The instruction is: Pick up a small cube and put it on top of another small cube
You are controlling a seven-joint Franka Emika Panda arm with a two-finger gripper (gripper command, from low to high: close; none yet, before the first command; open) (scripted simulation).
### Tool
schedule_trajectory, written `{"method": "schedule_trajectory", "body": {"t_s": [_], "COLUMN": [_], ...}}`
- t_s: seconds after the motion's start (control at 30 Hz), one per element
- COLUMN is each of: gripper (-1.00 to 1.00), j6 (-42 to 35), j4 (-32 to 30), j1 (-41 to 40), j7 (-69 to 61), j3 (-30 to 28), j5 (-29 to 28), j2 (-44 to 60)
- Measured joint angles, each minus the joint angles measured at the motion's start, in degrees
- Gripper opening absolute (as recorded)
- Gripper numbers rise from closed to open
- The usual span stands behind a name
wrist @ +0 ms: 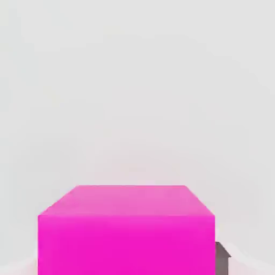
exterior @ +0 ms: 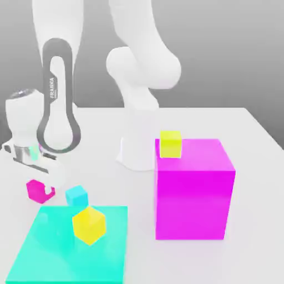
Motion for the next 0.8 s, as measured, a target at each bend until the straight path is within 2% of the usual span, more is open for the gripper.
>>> {"method": "schedule_trajectory", "body": {"t_s": [0.13,0.3,0.43,0.5,0.8], "gripper": [-1.00,-1.00,-1.00,-1.00,-1.00], "j6": [-2.4,-6.4,-9.8,-12.4,-33.3], "j4": [-0.8,-2.4,-3.6,-3.9,-1.2], "j1": [4.8,10.4,10.4,9.4,24.9], "j7": [4.2,13.5,20.5,22.1,22.9], "j3": [-6.2,-14.8,-17.3,-16.6,-3.6], "j5": [-5.7,-18.3,-27.6,-29.4,-26.2], "j2": [-3.3,-9.5,-14.4,-17.1,-34.6]}}
